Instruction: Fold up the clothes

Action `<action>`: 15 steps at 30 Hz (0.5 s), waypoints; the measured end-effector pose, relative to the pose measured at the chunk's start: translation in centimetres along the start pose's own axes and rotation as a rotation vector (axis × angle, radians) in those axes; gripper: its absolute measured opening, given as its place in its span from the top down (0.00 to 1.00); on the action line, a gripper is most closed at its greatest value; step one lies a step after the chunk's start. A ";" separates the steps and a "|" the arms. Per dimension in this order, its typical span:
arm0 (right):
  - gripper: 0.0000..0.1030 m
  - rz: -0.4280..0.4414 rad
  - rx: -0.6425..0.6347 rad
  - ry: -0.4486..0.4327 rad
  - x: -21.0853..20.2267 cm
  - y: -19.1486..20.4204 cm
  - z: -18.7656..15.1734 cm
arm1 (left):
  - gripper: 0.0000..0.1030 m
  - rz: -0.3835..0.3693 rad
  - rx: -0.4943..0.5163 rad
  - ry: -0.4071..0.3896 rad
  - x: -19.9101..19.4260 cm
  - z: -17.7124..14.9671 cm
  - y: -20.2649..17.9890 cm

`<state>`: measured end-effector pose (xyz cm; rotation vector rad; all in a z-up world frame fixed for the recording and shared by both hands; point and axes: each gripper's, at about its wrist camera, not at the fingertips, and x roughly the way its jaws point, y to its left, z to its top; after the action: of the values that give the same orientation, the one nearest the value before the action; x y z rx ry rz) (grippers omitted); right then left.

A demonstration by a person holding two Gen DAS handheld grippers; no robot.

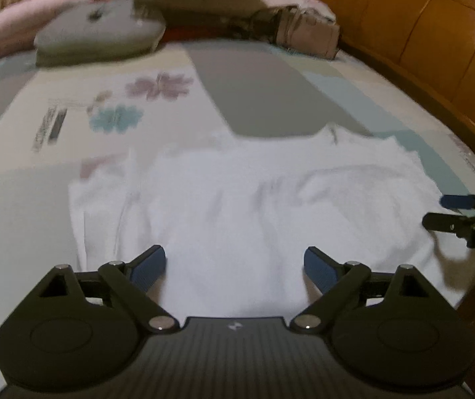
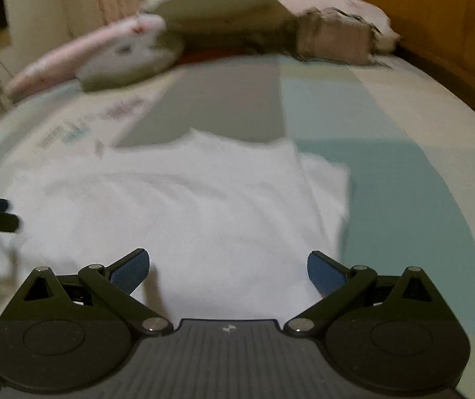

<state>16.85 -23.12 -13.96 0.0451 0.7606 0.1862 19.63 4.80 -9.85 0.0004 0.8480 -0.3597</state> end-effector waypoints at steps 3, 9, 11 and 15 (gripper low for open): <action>0.00 -0.034 -0.003 0.002 -1.8 0.2 0.4 | 0.12 0.006 -0.004 -0.009 -0.8 -0.3 -0.2; 0.00 0.039 0.085 0.027 -3.9 0.3 -1.4 | 0.12 -0.035 -0.039 -0.009 -2.0 -1.4 -0.5; 0.00 0.008 0.092 0.060 -3.6 0.4 -2.1 | 0.12 -0.033 -0.070 0.012 -1.9 -2.0 -0.3; 0.00 0.012 0.096 0.033 -5.4 0.9 -2.2 | 0.12 -0.031 -0.092 0.003 -3.2 -2.7 -0.2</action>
<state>11.37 -23.31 -11.79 0.1375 0.8019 0.1623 15.67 6.00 -9.28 -0.0978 0.8676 -0.3496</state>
